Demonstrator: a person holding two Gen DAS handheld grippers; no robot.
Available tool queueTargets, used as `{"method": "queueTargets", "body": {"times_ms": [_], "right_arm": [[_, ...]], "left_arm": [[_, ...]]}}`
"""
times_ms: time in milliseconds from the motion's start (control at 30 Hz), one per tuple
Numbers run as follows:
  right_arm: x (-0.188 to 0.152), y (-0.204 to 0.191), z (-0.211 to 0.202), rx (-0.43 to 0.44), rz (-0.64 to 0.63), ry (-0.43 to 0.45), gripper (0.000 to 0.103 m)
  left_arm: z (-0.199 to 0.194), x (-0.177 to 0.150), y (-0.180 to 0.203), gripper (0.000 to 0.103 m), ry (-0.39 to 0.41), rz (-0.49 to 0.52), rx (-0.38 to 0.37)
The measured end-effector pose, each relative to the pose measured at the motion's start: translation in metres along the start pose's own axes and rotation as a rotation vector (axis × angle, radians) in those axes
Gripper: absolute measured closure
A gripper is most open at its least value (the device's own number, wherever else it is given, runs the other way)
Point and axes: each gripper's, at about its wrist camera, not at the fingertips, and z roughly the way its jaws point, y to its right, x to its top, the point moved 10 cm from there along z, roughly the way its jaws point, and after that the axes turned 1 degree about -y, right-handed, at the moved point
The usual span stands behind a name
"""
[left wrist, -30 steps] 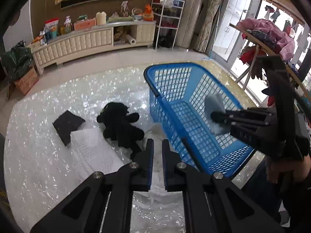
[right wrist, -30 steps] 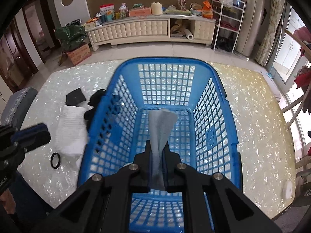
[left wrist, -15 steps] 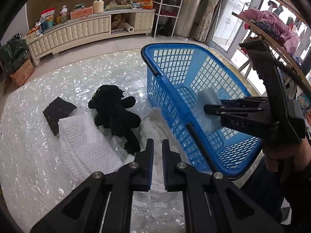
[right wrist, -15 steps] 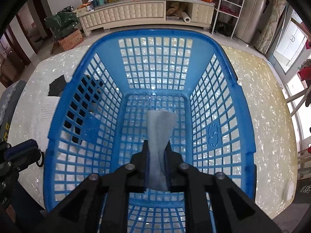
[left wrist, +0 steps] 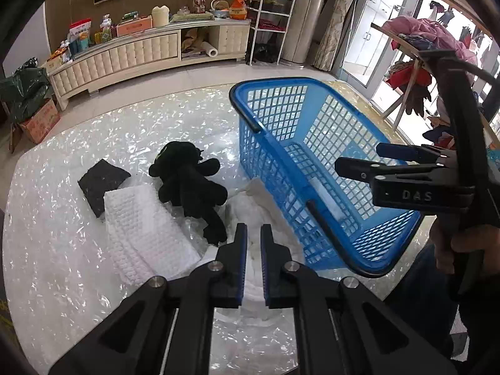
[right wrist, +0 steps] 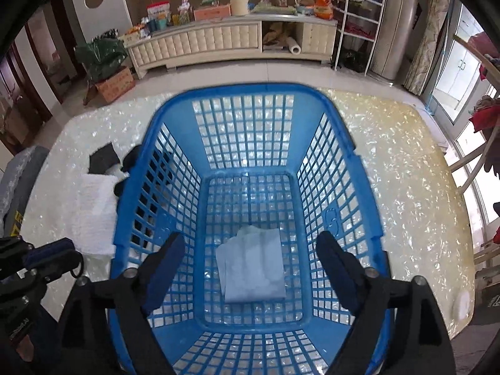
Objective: Organize soft objects
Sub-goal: 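Carry the cloth over the blue basket and open the right gripper, then withdraw the right gripper from the basket toward the white towels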
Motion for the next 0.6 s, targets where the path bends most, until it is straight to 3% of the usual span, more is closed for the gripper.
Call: {"method": "queueTargets", "body": {"times_ms": [167,267,600], "right_arm": [[-0.004,0.0,-0.018,0.016,0.013,0.048,0.006],[-0.009,0.011,-0.024,-0.016,0.02,0.07,0.006],[-0.034,0.062,-0.023,-0.064,0.101,0.036,0.006]], "left_arm": [[-0.005,0.003,0.012,0.096,0.01,0.028,0.007],[-0.008,0.005,0.02,0.096,0.013,0.042,0.007],[0.006,0.023,0.064,0.093,0.012,0.094,-0.043]]}}
